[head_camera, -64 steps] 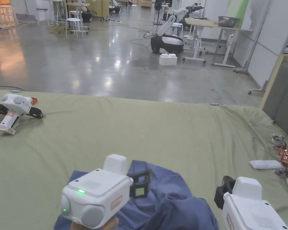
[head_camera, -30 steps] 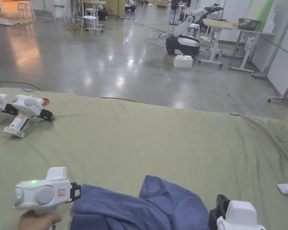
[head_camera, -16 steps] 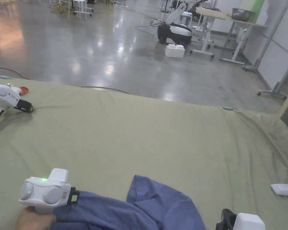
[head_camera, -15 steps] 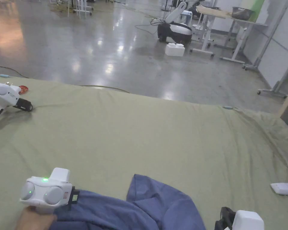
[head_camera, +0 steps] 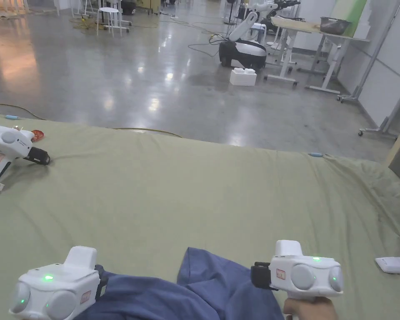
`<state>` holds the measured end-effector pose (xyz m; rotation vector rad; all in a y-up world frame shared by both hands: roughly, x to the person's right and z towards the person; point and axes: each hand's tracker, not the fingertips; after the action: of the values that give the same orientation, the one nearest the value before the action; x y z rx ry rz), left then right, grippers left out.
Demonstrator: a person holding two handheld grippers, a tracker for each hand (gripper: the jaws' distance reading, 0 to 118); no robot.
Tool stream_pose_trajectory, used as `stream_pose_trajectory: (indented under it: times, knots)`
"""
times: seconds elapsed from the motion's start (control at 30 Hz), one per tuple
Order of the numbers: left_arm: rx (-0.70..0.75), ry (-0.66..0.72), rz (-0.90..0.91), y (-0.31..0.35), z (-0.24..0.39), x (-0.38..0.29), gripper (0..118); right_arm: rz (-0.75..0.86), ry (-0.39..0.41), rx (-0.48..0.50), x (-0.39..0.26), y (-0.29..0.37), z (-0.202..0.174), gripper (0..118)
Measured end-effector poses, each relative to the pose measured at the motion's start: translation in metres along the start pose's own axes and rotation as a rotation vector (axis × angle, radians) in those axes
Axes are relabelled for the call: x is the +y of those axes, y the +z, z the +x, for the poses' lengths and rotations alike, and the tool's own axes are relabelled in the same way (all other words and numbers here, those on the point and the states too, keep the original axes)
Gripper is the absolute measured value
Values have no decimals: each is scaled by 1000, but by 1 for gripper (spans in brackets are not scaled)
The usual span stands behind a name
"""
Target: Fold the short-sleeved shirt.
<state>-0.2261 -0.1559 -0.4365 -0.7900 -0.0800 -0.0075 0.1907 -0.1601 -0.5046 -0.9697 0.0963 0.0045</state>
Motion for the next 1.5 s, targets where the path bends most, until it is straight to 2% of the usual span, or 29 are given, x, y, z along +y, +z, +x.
stream_pose_trajectory:
  times: [0.03, 0.07, 0.1, 0.13, 0.17, 0.23, 0.3, 0.47, 0.57, 0.67, 0.8, 0.9, 1.07, 1.17, 1.43, 1.5]
  knots:
    - [2, 14, 10, 6, -1, -1, 1, -44, -3, 15, 0, -12, 0, 72]
    - [-1, 19, 15, 10, -1, -3, 1, -82, -8, 21, -2, -21, 1, 64]
    - [-4, 25, 18, 18, -1, -4, 1, -128, -22, 11, -7, -30, 3, 49]
    - [-4, 27, 20, 21, -2, -6, 1, -166, -42, 15, -12, -37, 5, 30]
    - [-2, 28, 20, 23, -2, -7, 1, -180, -56, 25, -19, -42, 5, 3]
    - [4, 26, 18, 23, -6, -10, 1, -133, -55, 58, -24, -35, 8, 2]
    - [8, 32, 17, 26, -9, -10, 1, -103, -37, 40, -25, -24, 7, 2]
    - [20, 58, 69, 45, -12, 1, 1, 118, 40, -17, -16, 34, 9, 1]
    - [48, 37, 127, 65, -12, 18, 1, 253, 37, -32, -10, 76, 17, 1]
    - [67, 18, 217, 94, -15, 41, 1, 351, 36, -92, -5, 120, 25, 1]
    - [92, -1, 297, 133, -25, 71, 1, 472, 5, -112, 5, 180, 38, 1]
    - [107, 7, 353, 162, -37, 94, 1, 557, 22, -153, 18, 221, 47, 1]
    - [137, 17, 442, 212, -46, 135, 1, 663, 7, -157, 47, 280, 63, 1]
    - [138, -21, 492, 235, -43, 163, 0, 725, 33, -162, 69, 314, 63, 1]
    - [177, -57, 513, 250, -36, 240, 0, 805, 33, -182, 134, 364, 46, 1]
    - [189, -63, 528, 256, -37, 260, 0, 822, -3, -173, 154, 372, 46, 1]
